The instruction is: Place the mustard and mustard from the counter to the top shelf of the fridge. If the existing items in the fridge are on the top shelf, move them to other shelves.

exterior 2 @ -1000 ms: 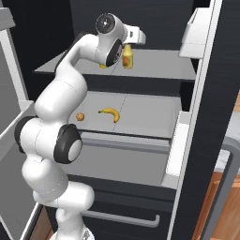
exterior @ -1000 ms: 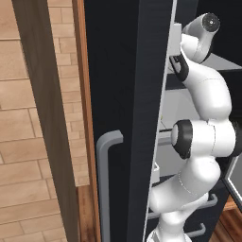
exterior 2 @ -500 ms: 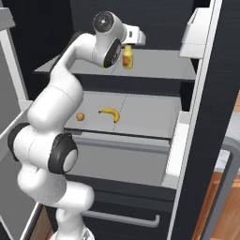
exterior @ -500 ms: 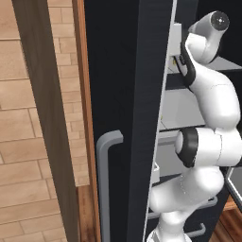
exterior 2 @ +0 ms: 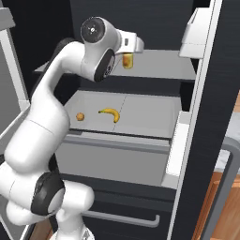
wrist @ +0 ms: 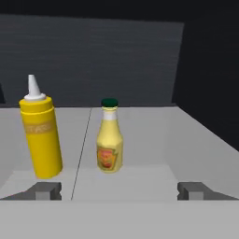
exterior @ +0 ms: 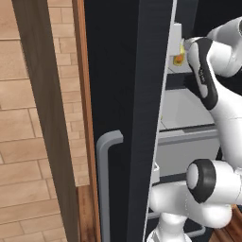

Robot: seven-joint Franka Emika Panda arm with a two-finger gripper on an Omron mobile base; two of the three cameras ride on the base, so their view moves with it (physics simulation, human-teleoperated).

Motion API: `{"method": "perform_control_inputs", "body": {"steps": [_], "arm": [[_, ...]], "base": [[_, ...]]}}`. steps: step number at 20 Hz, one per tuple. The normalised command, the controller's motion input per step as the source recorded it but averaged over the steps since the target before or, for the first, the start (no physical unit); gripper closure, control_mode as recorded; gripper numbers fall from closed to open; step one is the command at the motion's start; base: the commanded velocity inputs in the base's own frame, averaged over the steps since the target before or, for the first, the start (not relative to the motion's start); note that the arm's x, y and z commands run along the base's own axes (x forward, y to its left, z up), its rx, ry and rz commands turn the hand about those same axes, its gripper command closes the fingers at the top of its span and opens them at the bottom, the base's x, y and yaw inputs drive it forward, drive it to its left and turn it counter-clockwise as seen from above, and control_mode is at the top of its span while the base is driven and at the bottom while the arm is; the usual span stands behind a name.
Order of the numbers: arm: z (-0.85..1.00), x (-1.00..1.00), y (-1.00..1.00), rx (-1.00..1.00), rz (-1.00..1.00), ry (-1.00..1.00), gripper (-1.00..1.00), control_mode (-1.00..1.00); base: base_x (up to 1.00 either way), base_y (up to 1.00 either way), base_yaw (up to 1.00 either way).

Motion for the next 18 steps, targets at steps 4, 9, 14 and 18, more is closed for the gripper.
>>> {"method": "perform_control_inputs", "body": {"steps": [4, 9, 14, 18], "arm": [[0.0, -1.0, 0.0, 0.0, 0.0, -0.06, -1.0, -1.0], [0.0, -1.0, 0.01, 0.0, 0.03, -0.07, -1.0, -1.0], [-0.09, -1.0, 0.25, -0.05, 0.08, 0.0, -1.0, -1.0], [-0.34, -1.0, 0.46, -0.11, 0.08, 0.0, -1.0, -1.0]], "base": [[0.0, 0.0, 0.0], [0.0, 0.0, 0.0], [0.0, 0.0, 0.0], [0.0, 0.0, 0.0]]}}
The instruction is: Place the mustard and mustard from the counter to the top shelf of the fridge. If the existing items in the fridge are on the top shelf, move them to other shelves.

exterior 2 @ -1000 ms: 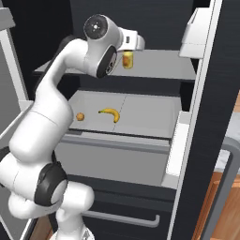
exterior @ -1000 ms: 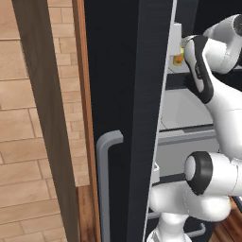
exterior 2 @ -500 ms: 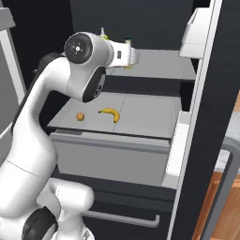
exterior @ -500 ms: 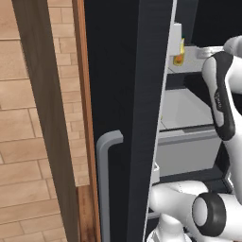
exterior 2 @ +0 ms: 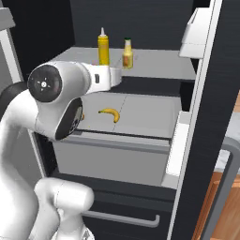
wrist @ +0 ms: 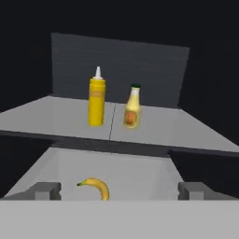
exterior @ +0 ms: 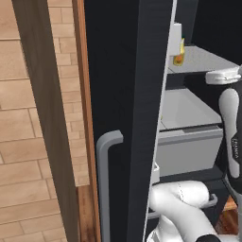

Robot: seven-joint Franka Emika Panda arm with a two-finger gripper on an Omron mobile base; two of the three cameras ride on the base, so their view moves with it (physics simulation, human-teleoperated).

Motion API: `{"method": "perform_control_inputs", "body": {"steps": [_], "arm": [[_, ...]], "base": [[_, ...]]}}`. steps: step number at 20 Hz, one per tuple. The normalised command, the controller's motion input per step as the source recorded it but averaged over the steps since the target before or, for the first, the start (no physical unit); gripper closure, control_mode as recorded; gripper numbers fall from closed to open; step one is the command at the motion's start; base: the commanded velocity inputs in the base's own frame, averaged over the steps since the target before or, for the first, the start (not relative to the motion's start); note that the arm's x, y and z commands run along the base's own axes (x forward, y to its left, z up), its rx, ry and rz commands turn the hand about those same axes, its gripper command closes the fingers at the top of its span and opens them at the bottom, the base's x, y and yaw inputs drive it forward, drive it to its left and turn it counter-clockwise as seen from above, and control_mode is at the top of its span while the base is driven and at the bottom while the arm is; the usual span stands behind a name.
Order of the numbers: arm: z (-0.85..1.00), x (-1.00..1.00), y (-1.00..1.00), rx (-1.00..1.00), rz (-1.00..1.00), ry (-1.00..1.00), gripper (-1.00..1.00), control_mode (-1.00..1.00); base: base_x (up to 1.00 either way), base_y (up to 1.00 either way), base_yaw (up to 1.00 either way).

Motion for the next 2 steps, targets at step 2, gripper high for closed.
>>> {"method": "perform_control_inputs", "body": {"steps": [2], "arm": [[-0.45, -1.0, 0.49, -0.13, 0.12, 0.0, -1.0, -1.0]], "base": [[0.0, 0.0, 0.0]]}}
